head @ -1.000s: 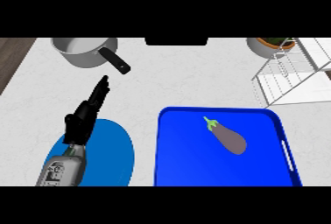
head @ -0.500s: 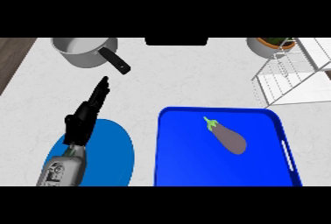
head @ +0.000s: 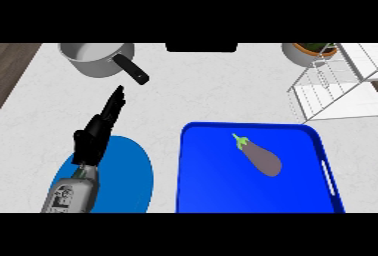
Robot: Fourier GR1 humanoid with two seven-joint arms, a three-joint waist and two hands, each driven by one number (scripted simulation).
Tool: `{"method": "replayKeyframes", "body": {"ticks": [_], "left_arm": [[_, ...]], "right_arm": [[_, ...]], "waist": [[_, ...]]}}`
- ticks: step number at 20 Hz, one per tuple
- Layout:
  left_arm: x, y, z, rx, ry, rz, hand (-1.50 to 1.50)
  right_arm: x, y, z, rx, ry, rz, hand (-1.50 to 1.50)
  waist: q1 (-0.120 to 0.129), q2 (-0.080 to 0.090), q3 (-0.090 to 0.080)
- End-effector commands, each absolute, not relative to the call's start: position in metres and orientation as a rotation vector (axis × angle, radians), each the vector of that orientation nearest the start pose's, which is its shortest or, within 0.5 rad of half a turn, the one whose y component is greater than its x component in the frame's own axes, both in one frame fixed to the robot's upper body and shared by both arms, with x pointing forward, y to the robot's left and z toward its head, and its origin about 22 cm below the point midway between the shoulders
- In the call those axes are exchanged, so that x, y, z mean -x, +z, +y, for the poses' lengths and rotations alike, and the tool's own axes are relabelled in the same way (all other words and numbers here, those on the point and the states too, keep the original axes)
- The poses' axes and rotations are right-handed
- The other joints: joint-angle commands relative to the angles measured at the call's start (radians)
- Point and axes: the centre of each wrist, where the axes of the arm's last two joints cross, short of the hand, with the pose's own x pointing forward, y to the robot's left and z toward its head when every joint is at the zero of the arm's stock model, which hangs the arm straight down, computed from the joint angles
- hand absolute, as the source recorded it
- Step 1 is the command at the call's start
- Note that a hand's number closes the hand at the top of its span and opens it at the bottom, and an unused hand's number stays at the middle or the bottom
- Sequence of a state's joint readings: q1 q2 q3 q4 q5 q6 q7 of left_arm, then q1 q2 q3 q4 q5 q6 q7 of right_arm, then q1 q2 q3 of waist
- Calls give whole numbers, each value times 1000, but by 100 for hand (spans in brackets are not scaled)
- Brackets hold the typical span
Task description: Pick the cupcake from the tray and place it in the tiered shelf
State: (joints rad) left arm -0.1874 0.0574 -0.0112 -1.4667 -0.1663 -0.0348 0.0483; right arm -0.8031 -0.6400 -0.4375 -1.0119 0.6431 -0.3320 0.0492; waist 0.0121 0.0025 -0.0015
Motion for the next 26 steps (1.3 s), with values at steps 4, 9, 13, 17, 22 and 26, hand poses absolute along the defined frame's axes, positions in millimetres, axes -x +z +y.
{"method": "replayKeyframes", "body": {"ticks": [4, 9, 13, 17, 22, 26], "left_arm": [[-291, 13, 221, -112, -257, -1578, 0], [-298, 11, 215, -118, -249, -1571, 0], [-291, 21, 210, -92, -265, -1569, 0], [-291, 17, 239, -109, -263, -1586, 0], [-288, 20, 229, -119, -257, -1579, 0], [-273, 21, 225, -87, -259, -1551, 0]], "right_arm": [[-377, 229, -419, 1487, -27, -1568, -150], [-369, 230, -433, 1336, -135, -1646, -150], [-366, 239, -431, 1239, -180, -1687, -150], [-357, 269, -426, 1168, -122, -1722, -150], [-344, 288, -449, 1102, -280, -1779, -150], [-331, 309, -462, 985, -553, -1833, -150]], "waist": [[-8, -1, 1], [-13, -1, 1], [-11, -3, 1], [-13, -4, 1], [-11, -4, 1], [-6, -8, 2]]}}
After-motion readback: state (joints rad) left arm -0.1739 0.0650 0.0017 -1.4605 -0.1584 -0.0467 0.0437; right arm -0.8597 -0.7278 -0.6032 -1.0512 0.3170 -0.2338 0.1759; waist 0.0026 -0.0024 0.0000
